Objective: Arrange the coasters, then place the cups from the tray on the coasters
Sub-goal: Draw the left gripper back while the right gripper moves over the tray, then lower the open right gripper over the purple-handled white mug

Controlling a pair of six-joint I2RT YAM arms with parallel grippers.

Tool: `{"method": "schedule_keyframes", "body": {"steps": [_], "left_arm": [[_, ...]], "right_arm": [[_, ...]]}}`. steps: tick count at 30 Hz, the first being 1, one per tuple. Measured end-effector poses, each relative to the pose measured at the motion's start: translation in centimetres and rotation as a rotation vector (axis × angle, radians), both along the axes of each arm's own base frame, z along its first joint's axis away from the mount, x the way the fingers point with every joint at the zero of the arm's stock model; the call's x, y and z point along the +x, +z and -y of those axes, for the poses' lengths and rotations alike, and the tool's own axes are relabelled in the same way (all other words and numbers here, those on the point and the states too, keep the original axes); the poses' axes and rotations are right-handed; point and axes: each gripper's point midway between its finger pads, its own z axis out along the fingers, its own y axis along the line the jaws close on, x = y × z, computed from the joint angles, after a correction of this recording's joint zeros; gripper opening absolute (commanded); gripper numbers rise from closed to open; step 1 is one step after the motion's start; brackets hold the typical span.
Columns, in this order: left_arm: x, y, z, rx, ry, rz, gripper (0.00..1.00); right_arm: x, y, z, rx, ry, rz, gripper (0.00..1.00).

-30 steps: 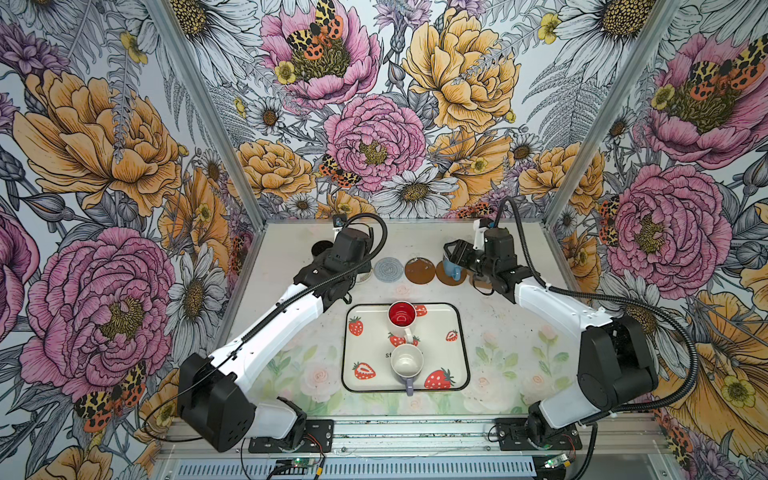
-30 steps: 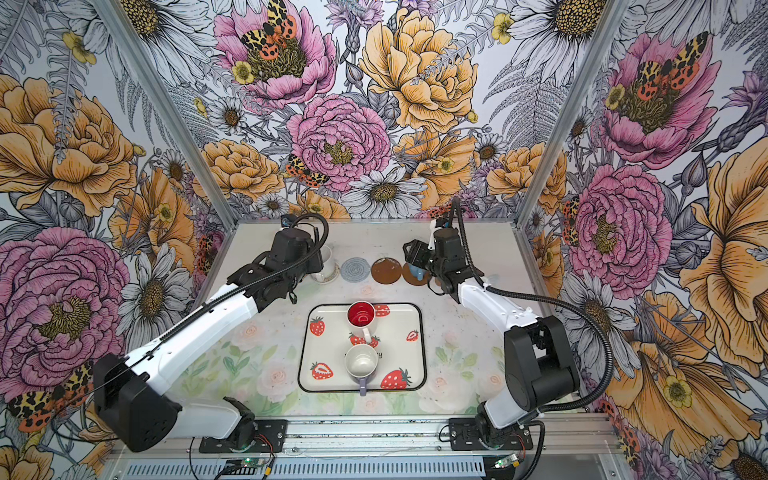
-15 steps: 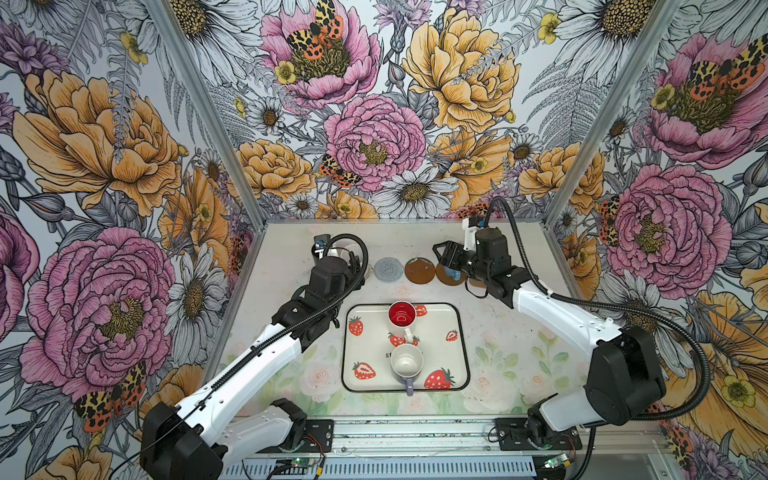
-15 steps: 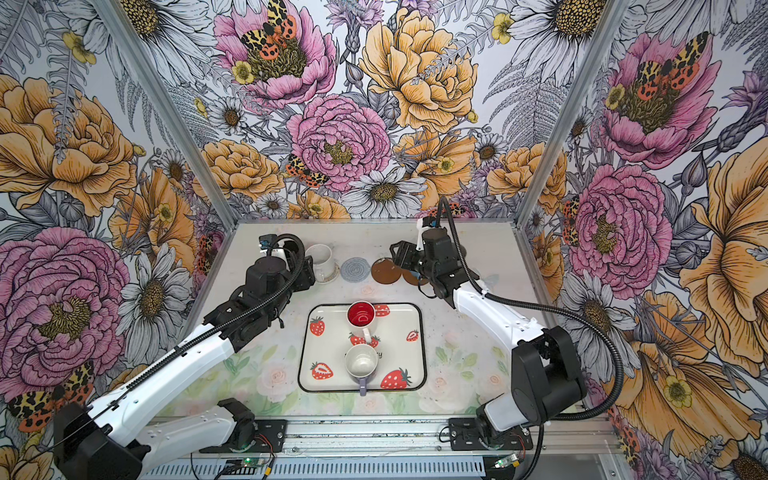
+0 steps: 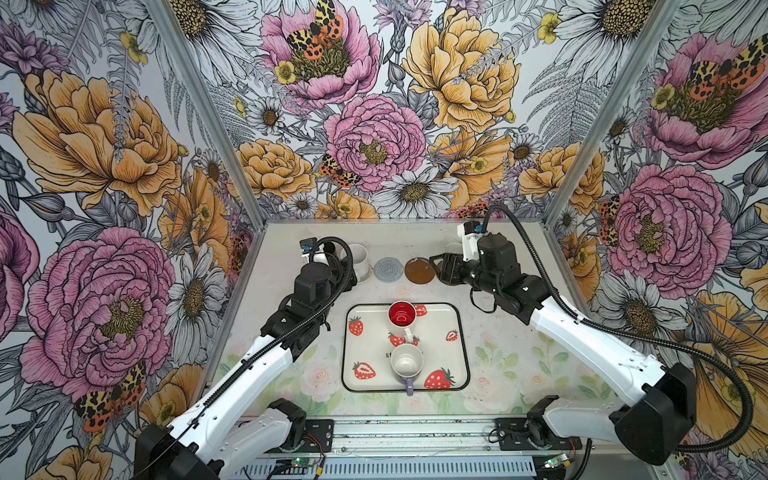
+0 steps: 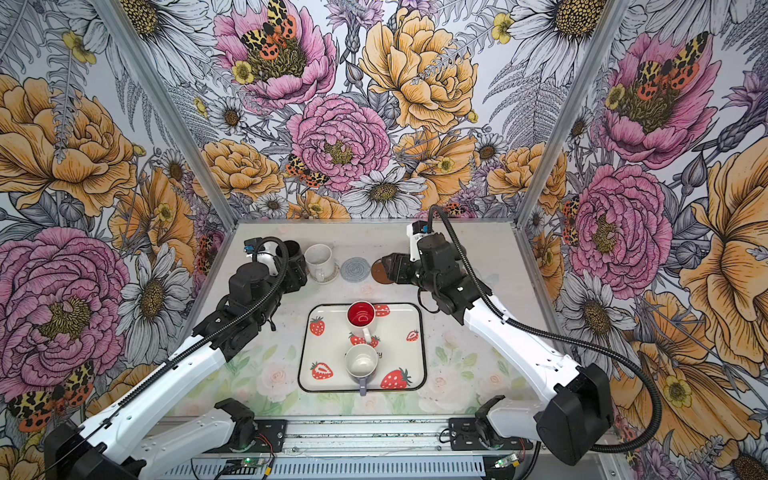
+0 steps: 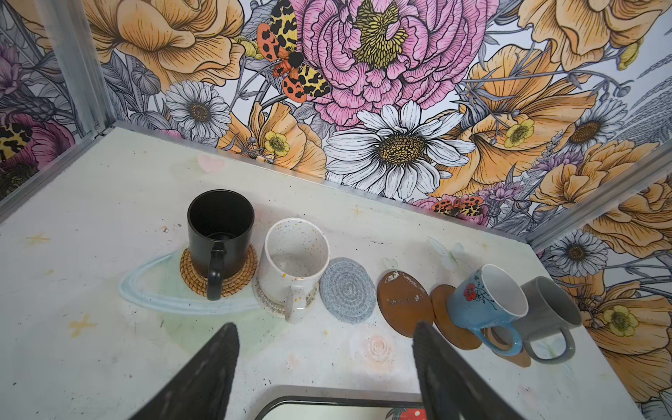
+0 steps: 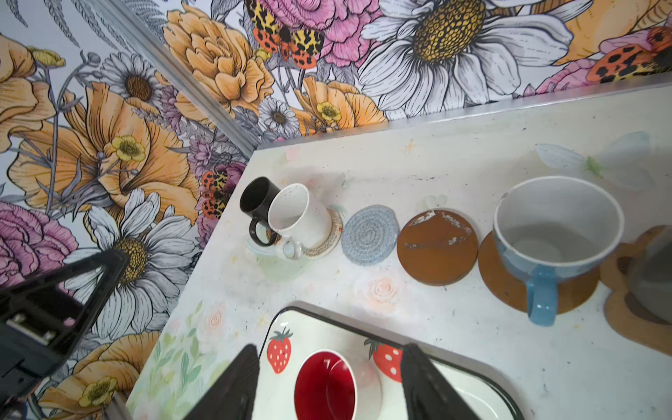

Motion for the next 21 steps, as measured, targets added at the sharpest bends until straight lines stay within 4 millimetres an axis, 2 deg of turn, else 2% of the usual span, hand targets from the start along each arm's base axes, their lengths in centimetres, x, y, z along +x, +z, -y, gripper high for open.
{"method": "schedule_keyframes", "body": {"steps": [4, 14, 21], "left_arm": [[-0.2, -0.2, -0.4, -0.007, 0.001, 0.001, 0.78], [-0.4, -0.4, -0.3, -0.021, -0.023, 0.001, 0.78], [-1.1, 0.2, -0.4, -0.037, -0.034, 0.024, 0.79]], "right_arm": [[-3.4, -1.1, -1.0, -0.066, 0.056, -0.049, 0.62], [-11.8, -5.5, -2.9, -0.231, 0.163, -0.197, 0.60], [-16.3, -8.7, -3.5, -0.308, 0.196, -0.284, 0.60]]}}
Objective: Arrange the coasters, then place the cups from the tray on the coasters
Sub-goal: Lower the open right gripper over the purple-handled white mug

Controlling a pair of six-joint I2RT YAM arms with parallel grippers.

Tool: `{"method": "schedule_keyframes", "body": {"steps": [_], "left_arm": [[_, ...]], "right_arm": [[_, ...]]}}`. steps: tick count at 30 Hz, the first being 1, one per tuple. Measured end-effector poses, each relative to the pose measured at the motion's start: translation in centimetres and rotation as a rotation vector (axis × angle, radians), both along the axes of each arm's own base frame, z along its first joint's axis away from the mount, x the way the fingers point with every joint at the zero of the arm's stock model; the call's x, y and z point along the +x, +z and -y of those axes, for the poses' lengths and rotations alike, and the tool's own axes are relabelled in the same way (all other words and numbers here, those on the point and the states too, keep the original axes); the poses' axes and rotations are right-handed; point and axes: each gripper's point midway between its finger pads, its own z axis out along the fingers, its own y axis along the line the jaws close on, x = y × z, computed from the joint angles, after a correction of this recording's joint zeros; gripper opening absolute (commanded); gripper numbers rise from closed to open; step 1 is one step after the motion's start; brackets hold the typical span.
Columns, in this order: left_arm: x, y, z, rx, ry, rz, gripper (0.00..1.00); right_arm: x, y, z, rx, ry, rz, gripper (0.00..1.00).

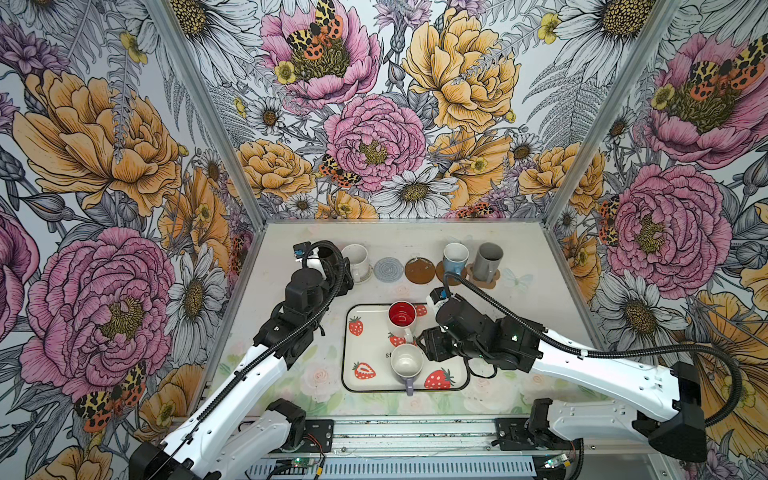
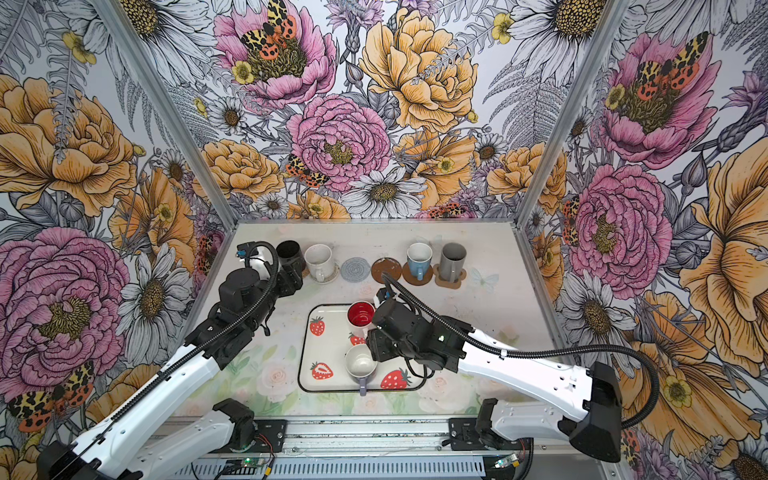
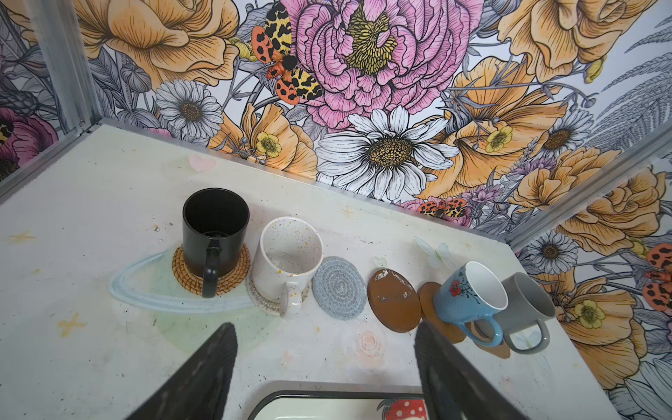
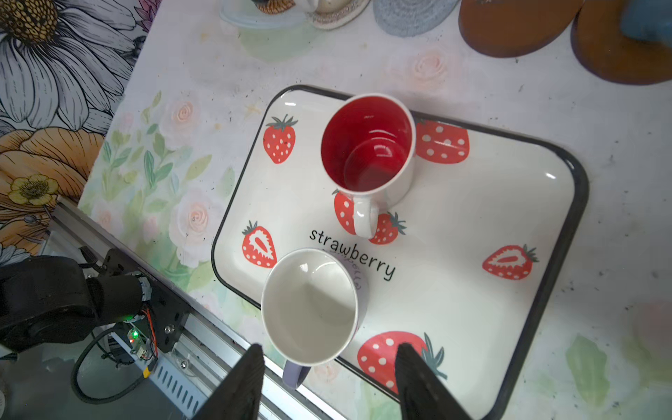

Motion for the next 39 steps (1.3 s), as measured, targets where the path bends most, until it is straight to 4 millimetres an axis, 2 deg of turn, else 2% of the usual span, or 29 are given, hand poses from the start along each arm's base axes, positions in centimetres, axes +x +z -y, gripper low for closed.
{"method": "schedule_keyframes", "body": {"steps": [7, 14, 19, 33, 39], "left_arm": [[-0.2, 0.2, -0.1, -0.005, -0.002, 0.007, 0.80], [-0.8, 0.7, -1.1, -0.015, 0.016, 0.030, 0.81], [-1.1, 0.6, -1.9, -0.016, 0.034, 0.032, 0.81], [-1.4, 0.4, -2.4, -0.027, 0.042, 0.032, 0.82], [-1.4, 0.4, -2.4, -0.028, 0.041, 0.031, 0.83]], "right_arm": [[-3.0, -2.5, -1.1, -0.053, 0.017, -0.067, 0.60], [-4.8, -5.7, -2.0, -0.135, 0.019, -0.130, 0.61], [-5.7, -7.0, -2.3, -0.170, 0.018, -0.159, 0.61], [-6.9, -11.0, -2.8, -0.287, 0.026, -0.225, 0.62], [-6.9, -11.0, -3.4, -0.285, 0.029, -0.227, 0.59]]}}
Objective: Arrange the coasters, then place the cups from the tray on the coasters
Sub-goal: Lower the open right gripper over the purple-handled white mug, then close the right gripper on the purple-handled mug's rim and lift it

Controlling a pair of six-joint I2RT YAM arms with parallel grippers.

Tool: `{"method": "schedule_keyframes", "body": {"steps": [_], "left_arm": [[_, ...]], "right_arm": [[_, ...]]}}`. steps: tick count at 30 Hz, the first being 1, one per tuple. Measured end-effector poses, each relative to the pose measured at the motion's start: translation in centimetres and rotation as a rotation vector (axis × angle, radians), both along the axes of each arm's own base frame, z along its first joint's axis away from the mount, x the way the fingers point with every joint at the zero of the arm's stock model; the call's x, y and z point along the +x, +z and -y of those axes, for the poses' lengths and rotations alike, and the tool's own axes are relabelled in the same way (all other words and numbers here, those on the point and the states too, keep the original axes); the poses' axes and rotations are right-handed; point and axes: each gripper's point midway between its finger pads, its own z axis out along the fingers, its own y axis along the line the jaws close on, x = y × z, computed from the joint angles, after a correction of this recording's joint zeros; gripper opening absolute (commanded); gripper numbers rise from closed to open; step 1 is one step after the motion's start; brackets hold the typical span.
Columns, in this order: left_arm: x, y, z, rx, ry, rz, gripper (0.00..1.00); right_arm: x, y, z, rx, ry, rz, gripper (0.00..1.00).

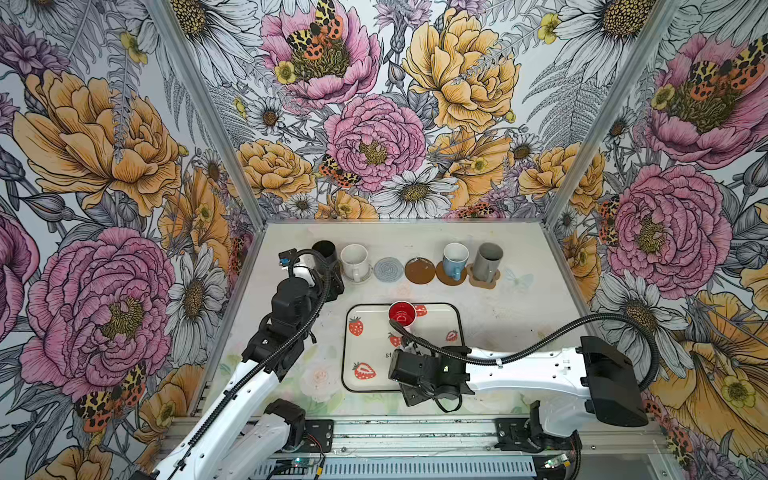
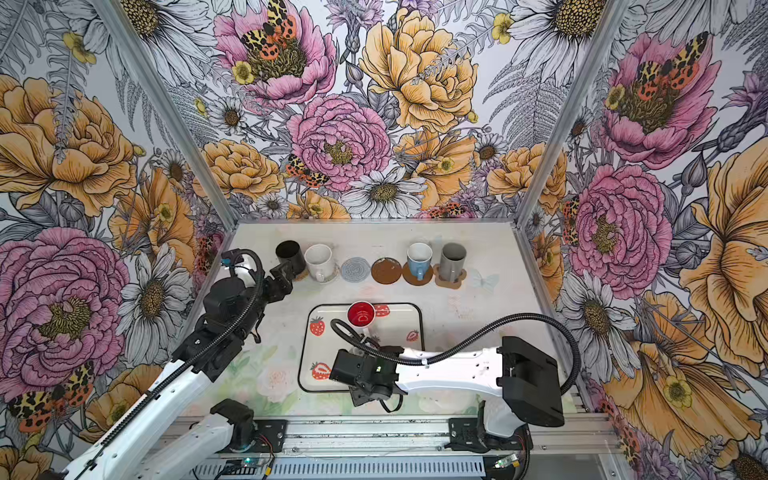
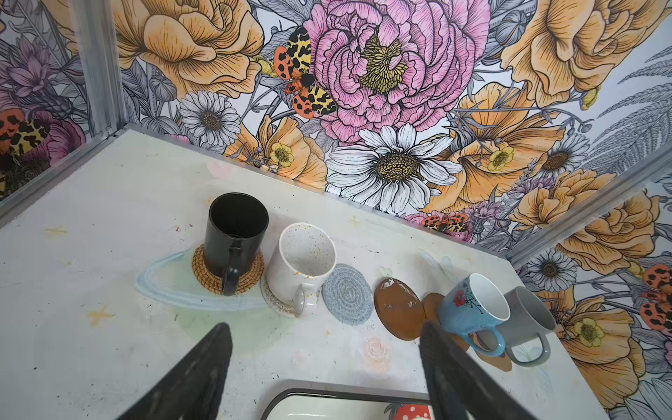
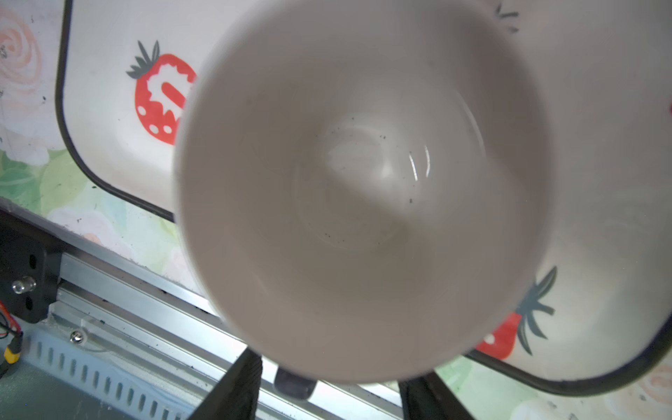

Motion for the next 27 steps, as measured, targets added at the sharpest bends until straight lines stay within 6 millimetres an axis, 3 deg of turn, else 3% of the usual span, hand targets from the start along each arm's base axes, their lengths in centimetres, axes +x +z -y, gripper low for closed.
{"method": "schedule_keyframes", "body": {"steps": [17, 27], "left_arm": [[0.20, -0.23, -0.35, -0.009, 0.006, -0.007, 0.83], [0.34, -0.81, -0.59, -0.007, 0.009, -0.021, 0.83]], "right_arm": [[-0.07, -0.86, -0.58, -0.013, 0.010, -0.019, 0.30], [0.37, -0.85, -0.51, -0.008, -0.017, -0.021, 0.31]]}}
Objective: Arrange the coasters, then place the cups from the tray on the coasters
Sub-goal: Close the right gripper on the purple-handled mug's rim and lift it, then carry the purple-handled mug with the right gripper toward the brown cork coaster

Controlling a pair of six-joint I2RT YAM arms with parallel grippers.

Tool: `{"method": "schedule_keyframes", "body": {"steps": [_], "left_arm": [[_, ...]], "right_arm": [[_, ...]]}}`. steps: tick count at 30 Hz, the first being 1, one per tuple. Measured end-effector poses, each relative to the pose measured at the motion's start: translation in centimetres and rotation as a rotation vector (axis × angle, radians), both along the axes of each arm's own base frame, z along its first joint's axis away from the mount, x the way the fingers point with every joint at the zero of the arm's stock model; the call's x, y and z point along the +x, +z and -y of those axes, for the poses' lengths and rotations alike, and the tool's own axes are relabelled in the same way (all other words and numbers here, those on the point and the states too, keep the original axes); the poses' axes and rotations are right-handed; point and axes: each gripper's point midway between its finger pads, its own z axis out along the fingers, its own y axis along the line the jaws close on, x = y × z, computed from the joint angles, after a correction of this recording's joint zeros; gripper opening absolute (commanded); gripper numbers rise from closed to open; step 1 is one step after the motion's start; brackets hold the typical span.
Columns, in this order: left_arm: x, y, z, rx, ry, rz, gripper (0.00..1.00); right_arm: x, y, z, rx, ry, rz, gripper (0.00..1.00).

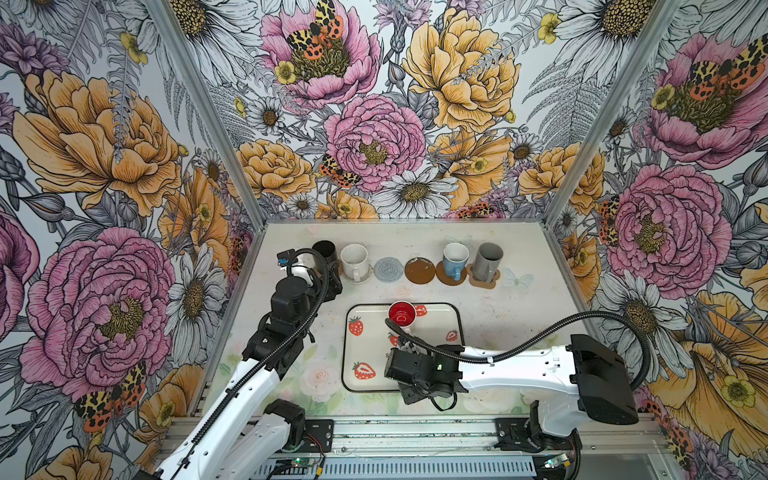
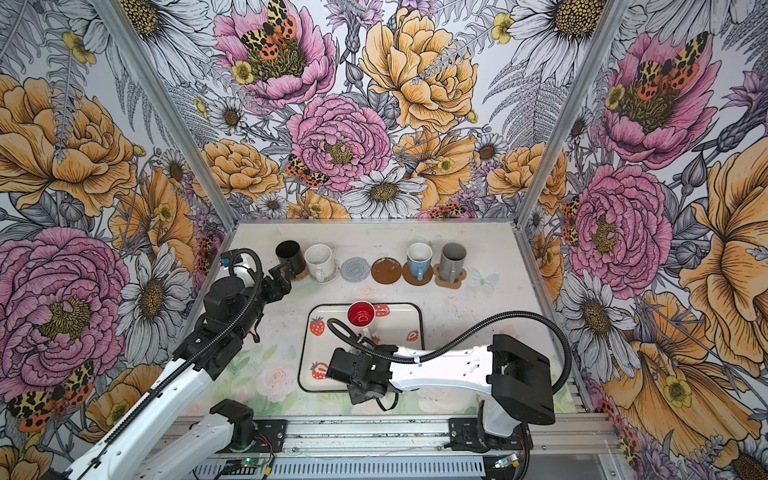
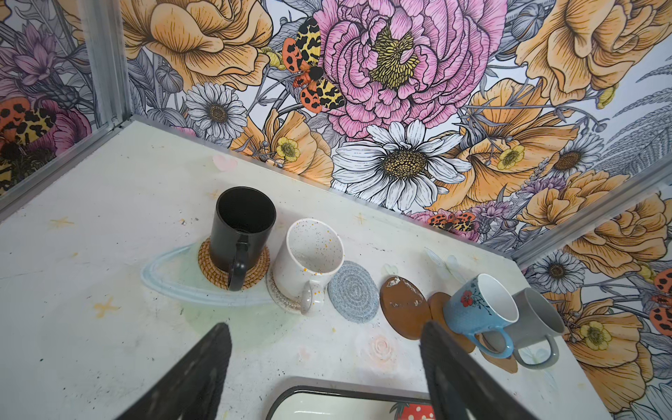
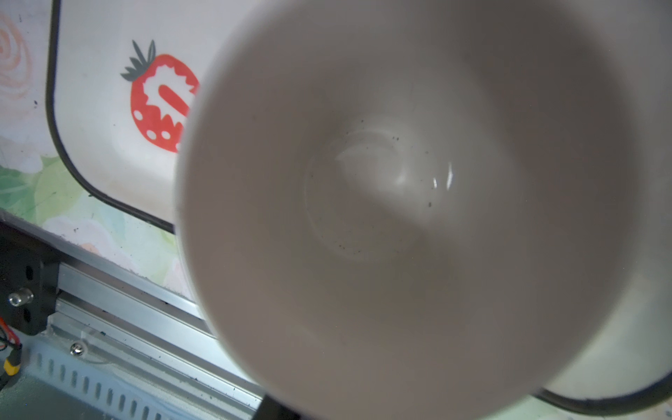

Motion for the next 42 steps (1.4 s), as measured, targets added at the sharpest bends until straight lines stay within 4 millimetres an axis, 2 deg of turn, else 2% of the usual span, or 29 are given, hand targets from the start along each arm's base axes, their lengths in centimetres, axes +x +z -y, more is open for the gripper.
{"method": "schedule_keyframes", "body": {"steps": [11, 19, 23, 30, 37, 42], "left_arm": [[0.0, -0.2, -0.1, -0.007, 0.002, -0.005, 0.83], [0.0, -0.2, -0.1, -0.007, 0.002, -0.005, 0.83], [0.0, -0.2, -0.1, -0.008, 0.002, -0.005, 0.83], [0.1, -0.3, -0.3, -0.008, 0.008, -0.006, 0.83], [0.1, -0.7, -0.5, -0.006, 0.012, -0.012, 0.83], [0.1, -0.8, -0.5, -0.005, 0.012, -0.016, 0.83]], "right_arm": [[0.2, -0.1, 0.0, 0.000, -0.014, -0.002, 0.26], [0.3, -0.3, 0.1, -0.004, -0.026, -0.006, 0.14], [0.4, -0.3, 0.1, -0.004, -0.028, -0.006, 0.00], [0.5, -0.3, 0.4, 0.010, -0.032, -0.002, 0.00], [0.4, -0.1, 2.1, -0.002, -0.042, 0.001, 0.00], [0.5, 0.7, 3.2, 0.005, -0.052, 0.010, 0.00]]}}
